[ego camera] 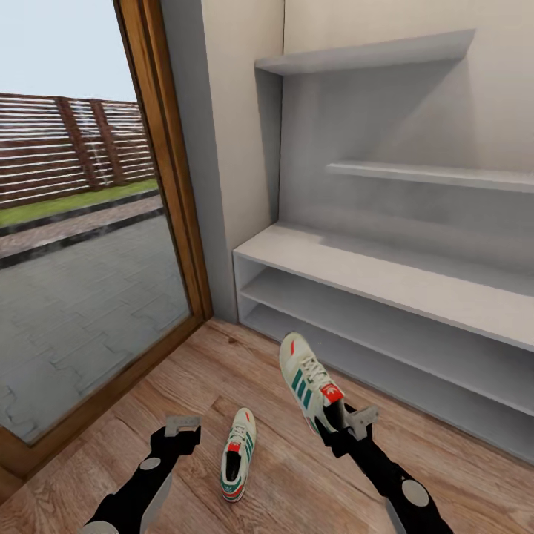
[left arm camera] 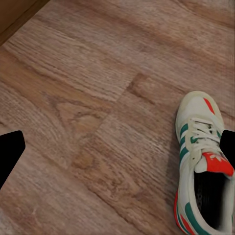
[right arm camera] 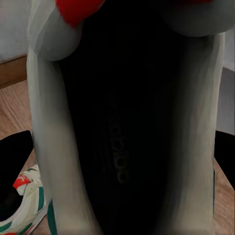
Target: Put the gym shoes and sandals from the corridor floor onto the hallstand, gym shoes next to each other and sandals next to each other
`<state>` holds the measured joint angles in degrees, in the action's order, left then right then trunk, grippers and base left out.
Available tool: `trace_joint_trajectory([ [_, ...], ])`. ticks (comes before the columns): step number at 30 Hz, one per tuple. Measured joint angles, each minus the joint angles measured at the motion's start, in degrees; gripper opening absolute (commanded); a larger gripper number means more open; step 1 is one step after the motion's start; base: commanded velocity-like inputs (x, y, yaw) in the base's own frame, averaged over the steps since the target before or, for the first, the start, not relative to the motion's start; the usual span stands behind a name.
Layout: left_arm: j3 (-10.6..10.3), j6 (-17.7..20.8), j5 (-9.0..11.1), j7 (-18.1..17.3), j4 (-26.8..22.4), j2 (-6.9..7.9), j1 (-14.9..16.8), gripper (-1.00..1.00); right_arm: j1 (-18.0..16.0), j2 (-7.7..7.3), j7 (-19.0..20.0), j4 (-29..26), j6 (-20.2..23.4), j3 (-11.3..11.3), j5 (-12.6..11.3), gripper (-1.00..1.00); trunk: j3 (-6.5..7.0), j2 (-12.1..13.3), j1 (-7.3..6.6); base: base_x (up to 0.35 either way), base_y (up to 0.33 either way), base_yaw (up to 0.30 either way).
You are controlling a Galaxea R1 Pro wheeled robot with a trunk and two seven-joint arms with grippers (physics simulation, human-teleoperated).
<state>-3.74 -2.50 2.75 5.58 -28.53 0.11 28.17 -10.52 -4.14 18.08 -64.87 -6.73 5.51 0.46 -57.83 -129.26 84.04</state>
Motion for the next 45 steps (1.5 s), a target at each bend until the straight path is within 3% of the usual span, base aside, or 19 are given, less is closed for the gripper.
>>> trace_joint_trajectory([
  [8,-0.46,0.12,0.07,-0.98,0.02,-0.09,0.01,1.00,0.00,-4.86,4.93,-1.01,0.52,-0.06,-0.34,-1.00,0.00,0.00,0.00,0.000,0.000,0.000],
  [12,-0.62,0.24,0.07,-2.58,0.01,-0.12,0.15,1.00,0.00,-5.71,6.61,-2.21,1.42,-0.07,-0.38,-1.00,0.00,0.00,0.00,0.000,0.000,0.000],
  [16,-0.77,0.69,0.05,-5.07,-0.02,-0.14,0.26,1.00,0.00,-6.10,7.56,-4.01,4.01,-0.06,-0.37,-1.00,0.00,0.00,0.00,0.000,0.000,0.000],
  [23,-0.94,1.04,-0.08,-6.38,0.01,-0.06,0.11,1.00,0.00,-6.26,8.03,-5.21,7.24,-0.07,-0.36,-1.00,0.00,0.00,0.00,0.000,0.000,0.000],
  [34,-1.13,0.79,-0.20,-6.49,0.02,0.04,-0.49,1.00,0.01,-6.25,8.10,-5.41,7.92,0.06,-0.43,-1.00,0.00,0.00,0.00,0.000,0.000,-0.217],
  [45,-0.84,0.24,-0.22,-6.38,0.01,0.05,-0.54,1.00,-0.01,-6.20,8.10,-7.69,8.00,0.36,-0.55,-1.00,0.00,0.00,0.00,0.000,0.000,-0.012],
])
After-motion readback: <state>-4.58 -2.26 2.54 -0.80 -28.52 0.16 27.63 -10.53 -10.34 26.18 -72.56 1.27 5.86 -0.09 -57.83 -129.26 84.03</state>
